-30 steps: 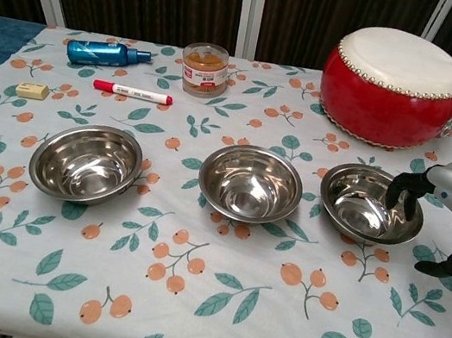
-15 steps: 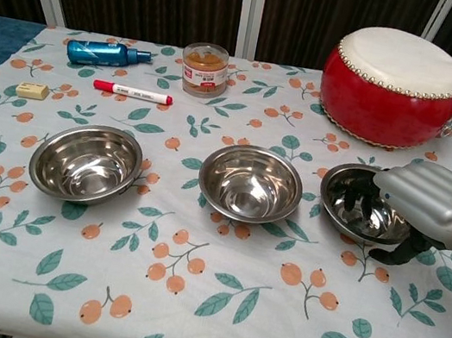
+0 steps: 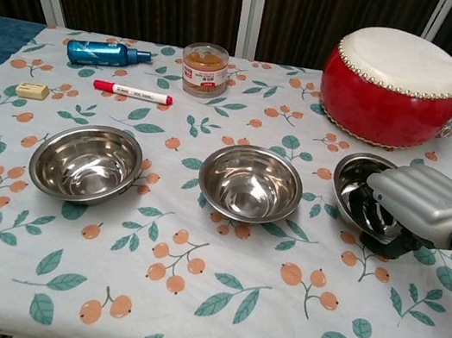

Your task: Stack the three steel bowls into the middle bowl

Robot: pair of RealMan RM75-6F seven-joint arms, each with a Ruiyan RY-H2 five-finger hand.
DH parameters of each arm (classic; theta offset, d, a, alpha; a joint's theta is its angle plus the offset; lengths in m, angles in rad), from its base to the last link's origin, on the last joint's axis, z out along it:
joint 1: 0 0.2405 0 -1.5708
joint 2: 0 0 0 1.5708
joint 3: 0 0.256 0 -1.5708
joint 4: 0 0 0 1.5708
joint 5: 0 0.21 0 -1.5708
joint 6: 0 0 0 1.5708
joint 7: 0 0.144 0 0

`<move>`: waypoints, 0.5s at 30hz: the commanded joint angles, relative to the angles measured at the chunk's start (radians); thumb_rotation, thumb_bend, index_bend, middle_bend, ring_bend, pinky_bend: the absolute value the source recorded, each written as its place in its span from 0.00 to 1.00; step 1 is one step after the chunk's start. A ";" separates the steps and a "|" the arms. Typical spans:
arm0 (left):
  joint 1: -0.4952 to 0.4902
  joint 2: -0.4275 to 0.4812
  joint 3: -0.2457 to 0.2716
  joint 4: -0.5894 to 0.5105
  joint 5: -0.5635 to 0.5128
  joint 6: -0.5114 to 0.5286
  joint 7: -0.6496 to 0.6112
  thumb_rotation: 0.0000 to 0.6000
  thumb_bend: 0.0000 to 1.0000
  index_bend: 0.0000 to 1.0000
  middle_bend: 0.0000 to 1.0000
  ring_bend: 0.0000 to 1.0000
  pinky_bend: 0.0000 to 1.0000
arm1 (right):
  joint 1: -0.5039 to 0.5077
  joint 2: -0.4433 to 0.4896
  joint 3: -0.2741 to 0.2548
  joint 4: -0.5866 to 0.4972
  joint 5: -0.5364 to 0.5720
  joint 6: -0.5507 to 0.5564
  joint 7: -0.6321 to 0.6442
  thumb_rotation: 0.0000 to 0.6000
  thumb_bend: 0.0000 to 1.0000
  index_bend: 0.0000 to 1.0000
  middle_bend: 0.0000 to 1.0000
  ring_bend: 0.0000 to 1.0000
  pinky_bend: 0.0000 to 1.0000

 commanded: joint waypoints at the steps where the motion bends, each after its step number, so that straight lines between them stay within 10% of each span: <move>1: -0.001 -0.001 0.000 0.000 0.000 -0.001 -0.001 1.00 0.17 0.17 0.24 0.16 0.30 | 0.000 0.000 0.000 -0.003 0.001 0.007 -0.001 1.00 0.44 0.69 0.64 0.55 0.63; 15: 0.002 0.007 -0.006 -0.007 -0.014 0.004 -0.007 1.00 0.17 0.17 0.24 0.16 0.30 | 0.062 0.026 0.044 -0.151 -0.112 0.073 -0.050 1.00 0.45 0.70 0.65 0.56 0.64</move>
